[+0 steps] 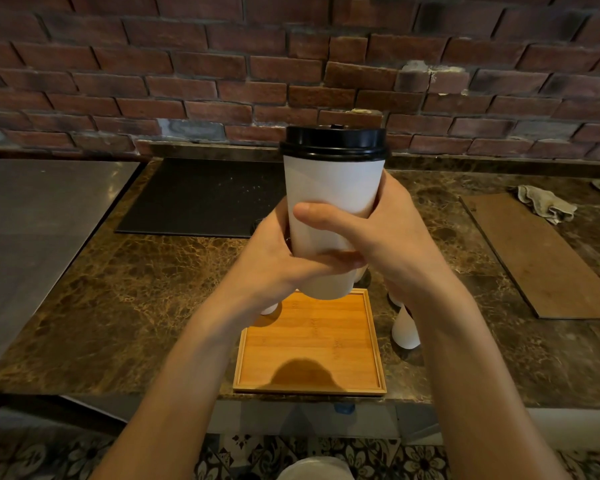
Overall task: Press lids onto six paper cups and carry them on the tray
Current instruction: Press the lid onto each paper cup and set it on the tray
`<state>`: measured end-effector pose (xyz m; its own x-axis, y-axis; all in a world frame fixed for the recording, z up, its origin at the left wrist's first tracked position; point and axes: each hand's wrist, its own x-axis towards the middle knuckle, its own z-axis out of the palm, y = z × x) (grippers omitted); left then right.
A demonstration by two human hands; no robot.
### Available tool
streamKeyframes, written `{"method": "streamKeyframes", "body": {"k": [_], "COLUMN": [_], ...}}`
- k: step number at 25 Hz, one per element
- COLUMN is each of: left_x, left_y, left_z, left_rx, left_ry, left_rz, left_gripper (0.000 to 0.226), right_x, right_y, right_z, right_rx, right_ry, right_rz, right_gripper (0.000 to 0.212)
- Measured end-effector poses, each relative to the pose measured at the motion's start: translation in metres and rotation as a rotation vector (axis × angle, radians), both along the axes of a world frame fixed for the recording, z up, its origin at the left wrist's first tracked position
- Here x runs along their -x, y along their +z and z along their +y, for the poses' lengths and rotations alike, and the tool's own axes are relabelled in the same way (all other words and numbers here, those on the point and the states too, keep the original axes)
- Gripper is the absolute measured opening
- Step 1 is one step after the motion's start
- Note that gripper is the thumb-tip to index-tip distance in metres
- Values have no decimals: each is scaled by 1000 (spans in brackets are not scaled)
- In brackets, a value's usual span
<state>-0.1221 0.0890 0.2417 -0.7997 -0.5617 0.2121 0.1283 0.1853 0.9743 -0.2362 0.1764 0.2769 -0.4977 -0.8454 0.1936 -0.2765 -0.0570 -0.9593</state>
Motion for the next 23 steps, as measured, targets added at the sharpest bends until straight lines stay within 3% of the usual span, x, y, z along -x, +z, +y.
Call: {"method": "streamKeyframes", "body": {"k": [4, 13, 19, 23], "left_x": [-1, -3, -5, -5], "left_y": [-1, 1, 3, 5], "left_z": [-2, -3, -4, -3], "left_rx": [7, -32, -58, -50], "left_ry": [-1, -53, -137, -156], "left_rz": [-13, -12, -18, -15], "left_gripper": [76, 58, 74, 72], "right_x": [2, 11, 15, 19], "right_y": [1, 0, -4, -6], "right_z": [0, 1, 2, 3], "right_rx": [12, 72, 121, 142], "right_ry": [21, 137, 245, 295], "right_rz": [1, -85, -122, -121], "right_gripper": [76, 78, 71, 65]}}
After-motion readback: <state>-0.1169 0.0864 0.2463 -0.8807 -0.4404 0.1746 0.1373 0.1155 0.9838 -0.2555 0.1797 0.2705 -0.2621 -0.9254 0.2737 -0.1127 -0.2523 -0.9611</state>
